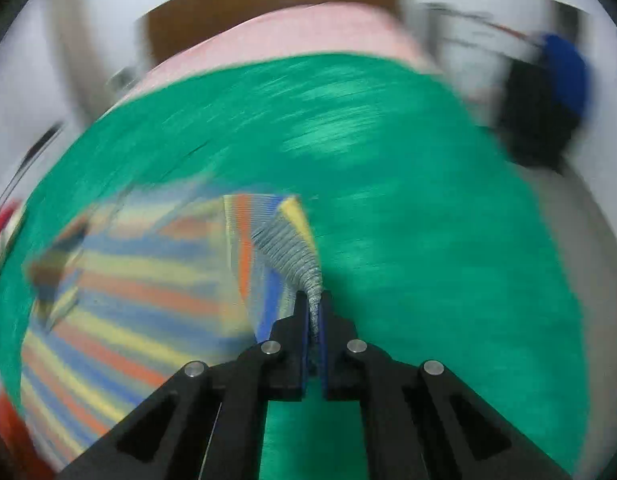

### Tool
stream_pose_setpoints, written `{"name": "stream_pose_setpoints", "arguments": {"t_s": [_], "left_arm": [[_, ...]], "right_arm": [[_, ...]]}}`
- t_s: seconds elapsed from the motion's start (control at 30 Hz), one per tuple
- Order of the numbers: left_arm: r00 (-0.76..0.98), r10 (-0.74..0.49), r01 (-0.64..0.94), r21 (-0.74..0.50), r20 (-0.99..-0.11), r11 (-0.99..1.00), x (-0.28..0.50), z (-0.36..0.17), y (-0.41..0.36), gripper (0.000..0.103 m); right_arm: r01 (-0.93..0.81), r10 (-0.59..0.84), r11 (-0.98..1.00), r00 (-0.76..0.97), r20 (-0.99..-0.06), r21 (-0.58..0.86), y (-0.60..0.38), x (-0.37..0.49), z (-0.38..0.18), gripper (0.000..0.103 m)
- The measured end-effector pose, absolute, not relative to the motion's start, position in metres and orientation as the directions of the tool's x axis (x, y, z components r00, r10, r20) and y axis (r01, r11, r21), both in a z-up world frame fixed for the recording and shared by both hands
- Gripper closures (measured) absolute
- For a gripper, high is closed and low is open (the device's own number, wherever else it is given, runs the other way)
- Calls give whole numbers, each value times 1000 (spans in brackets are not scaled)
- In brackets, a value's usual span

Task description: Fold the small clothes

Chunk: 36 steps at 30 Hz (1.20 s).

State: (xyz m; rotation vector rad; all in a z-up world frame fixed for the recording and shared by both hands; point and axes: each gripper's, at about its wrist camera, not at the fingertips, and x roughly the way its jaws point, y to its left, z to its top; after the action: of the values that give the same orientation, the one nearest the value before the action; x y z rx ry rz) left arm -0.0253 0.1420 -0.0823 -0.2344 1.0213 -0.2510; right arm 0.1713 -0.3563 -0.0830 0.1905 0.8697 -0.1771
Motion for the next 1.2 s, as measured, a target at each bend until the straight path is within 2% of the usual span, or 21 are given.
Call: {"name": "stream_pose_setpoints", "arguments": {"t_s": [0.13,0.4,0.5,0.6,0.7,0.73,0.8,0.87,0.93,1.03,1.07,1.13,1.2], "left_arm": [[483,-354,149,-323,-801,934,-19,-83,117,17],[468,-372,261,-276,-802,925,-25,-72,80,17],[451,-358,245,-272,-818,931,-23,-80,82,19],[444,-359,222,-288,-821,932,-24,-83,88,19],[453,-349,214,-280,-820,936,-27,-84,93,19],[452,-345,210,-278,-822,937,-27,-85,95,19],[444,-344,199,-283,-828,938,-24,-89,97,19],[435,-344,193,-287,-832,938,-22,-92,95,19],[425,-349,199,-290,-836,936,-20,-95,89,19],[417,-351,233,-275,-838,933,-19,-91,77,19],[422,-349,252,-262,-836,932,-19,-86,74,19],[440,-338,277,-232,-832,933,-18,-77,73,18],[461,-321,296,-198,-827,935,-12,-67,76,18]], "right_arm": [[418,-174,901,593,-786,115,-442,136,-81,99],[537,-230,837,517,-824,103,-468,102,-106,100],[554,-223,828,467,-855,87,-479,102,-128,100],[559,-155,818,445,-882,138,-488,101,-149,99],[563,-137,805,480,-867,184,-498,92,-145,92],[578,-152,796,479,-865,180,-503,86,-142,87],[610,-204,779,467,-860,146,-510,78,-135,86],[607,-239,784,489,-839,130,-509,73,-124,86],[550,-216,820,553,-805,159,-497,74,-110,86],[410,-25,864,613,-789,291,-476,87,-113,86],[398,-4,868,604,-797,297,-472,90,-118,86],[396,-2,880,559,-829,265,-462,92,-133,86],[423,-66,886,521,-851,190,-458,83,-146,87]]}}
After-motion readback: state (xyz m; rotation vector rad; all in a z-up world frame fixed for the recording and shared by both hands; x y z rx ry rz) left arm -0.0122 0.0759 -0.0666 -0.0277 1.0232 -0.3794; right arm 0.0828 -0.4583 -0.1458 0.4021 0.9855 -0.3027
